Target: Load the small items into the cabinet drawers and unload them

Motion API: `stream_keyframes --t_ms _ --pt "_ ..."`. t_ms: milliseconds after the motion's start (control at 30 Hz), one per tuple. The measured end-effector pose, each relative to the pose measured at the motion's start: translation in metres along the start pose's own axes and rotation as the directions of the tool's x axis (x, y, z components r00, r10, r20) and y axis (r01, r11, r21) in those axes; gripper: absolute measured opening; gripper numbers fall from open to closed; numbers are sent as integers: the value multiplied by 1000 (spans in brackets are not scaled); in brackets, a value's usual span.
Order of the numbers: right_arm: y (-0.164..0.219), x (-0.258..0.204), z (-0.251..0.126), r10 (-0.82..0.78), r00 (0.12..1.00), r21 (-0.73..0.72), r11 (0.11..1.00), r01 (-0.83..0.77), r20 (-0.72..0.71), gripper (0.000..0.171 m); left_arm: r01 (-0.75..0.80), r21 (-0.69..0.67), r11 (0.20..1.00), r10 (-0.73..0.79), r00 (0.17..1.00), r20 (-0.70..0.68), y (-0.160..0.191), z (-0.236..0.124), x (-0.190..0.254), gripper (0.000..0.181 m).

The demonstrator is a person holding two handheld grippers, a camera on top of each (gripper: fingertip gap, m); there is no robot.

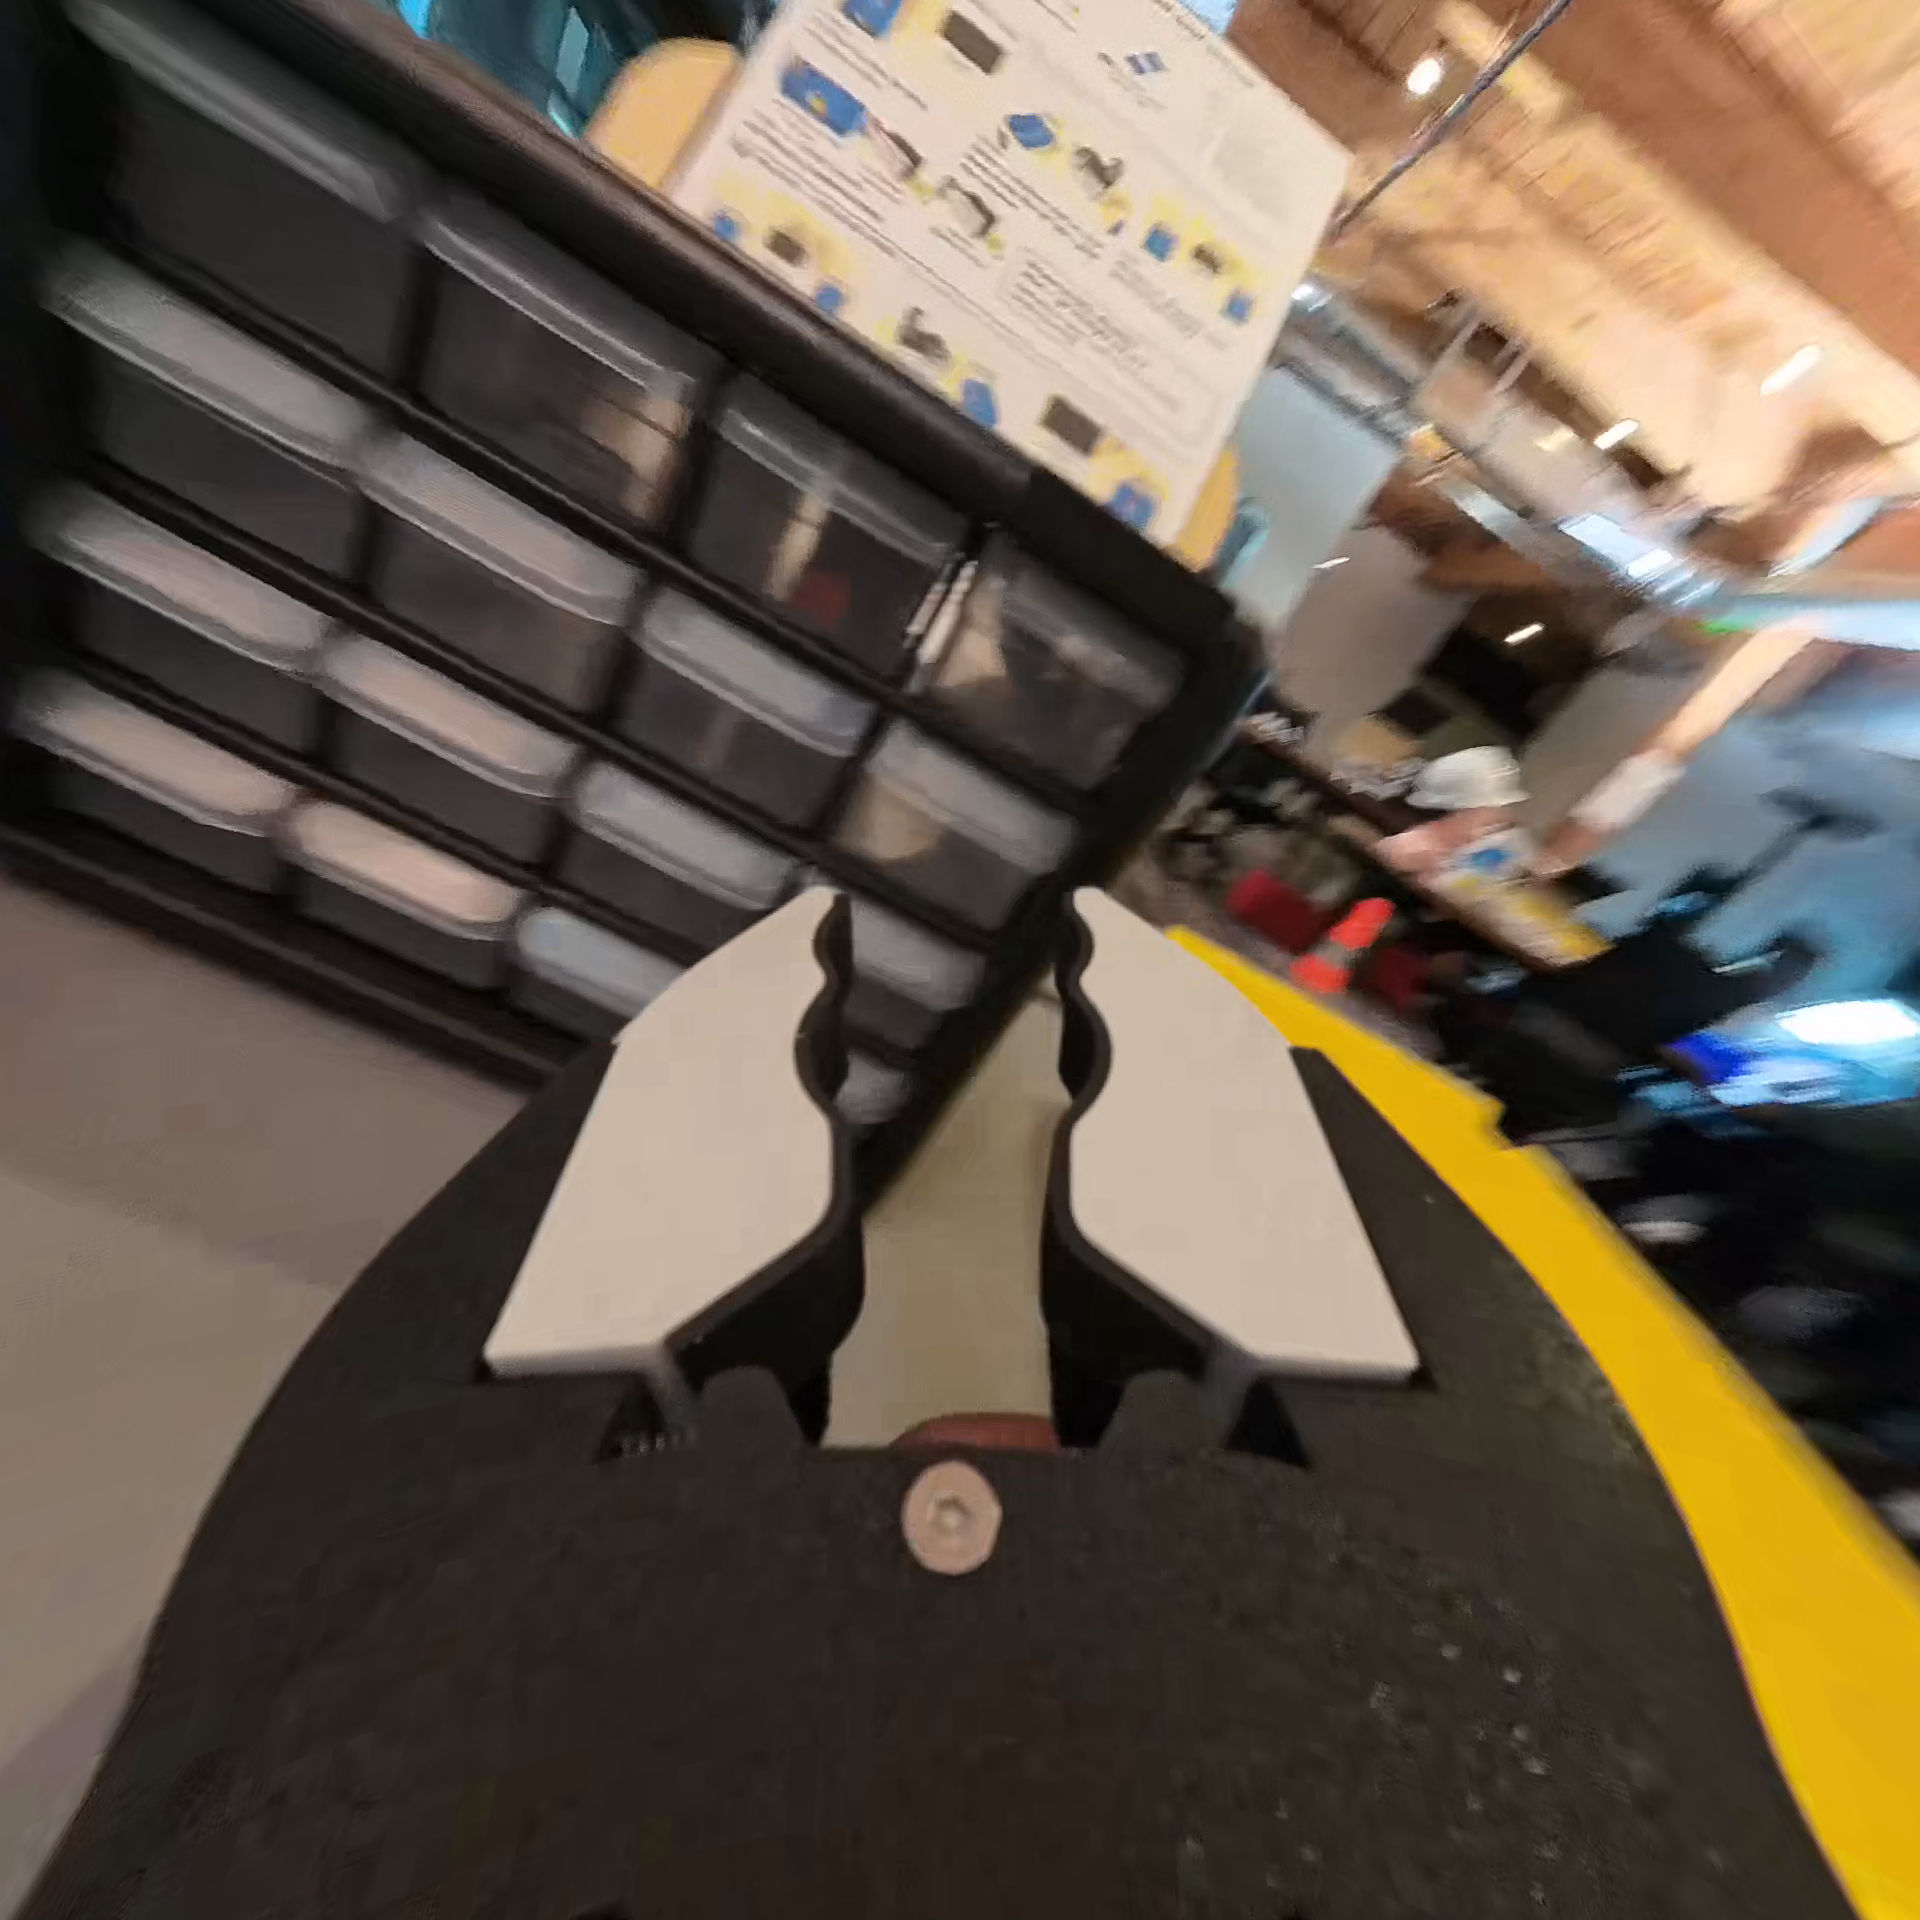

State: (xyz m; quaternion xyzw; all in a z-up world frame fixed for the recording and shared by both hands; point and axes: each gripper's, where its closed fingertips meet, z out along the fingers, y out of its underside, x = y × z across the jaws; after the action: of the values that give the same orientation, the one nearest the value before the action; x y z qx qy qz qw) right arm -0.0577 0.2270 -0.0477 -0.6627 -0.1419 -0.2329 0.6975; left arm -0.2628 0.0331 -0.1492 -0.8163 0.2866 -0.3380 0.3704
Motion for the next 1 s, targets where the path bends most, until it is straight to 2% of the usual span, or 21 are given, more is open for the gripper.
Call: stream_keyframes --t_ms 67,133,267,600,733,1000 --pt "-10 17 18 -214 972 7 976 216 -94 38 -4 -9 1000 4 1000 -7 2 1 1 27" --pt "-19 23 34 -403 903 17 912 410 -152 37 -7 -26 1000 7 1000 -4 4 3 1 27" --pt "-31 13 48 -612 761 61 769 636 -214 30 -15 -33 999 14 1000 -8 5 5 2 27" --pt "-34 21 64 -628 737 53 751 658 -250 24 -18 -41 999 18 1000 -1 7 5 -1 27" --pt "-33 24 66 -642 718 60 733 678 -271 14 -18 -46 999 18 1000 -5 8 5 1 27" --pt "-33 29 65 -632 713 69 732 678 -303 7 -23 -52 998 24 1000 3 9 7 0 27"
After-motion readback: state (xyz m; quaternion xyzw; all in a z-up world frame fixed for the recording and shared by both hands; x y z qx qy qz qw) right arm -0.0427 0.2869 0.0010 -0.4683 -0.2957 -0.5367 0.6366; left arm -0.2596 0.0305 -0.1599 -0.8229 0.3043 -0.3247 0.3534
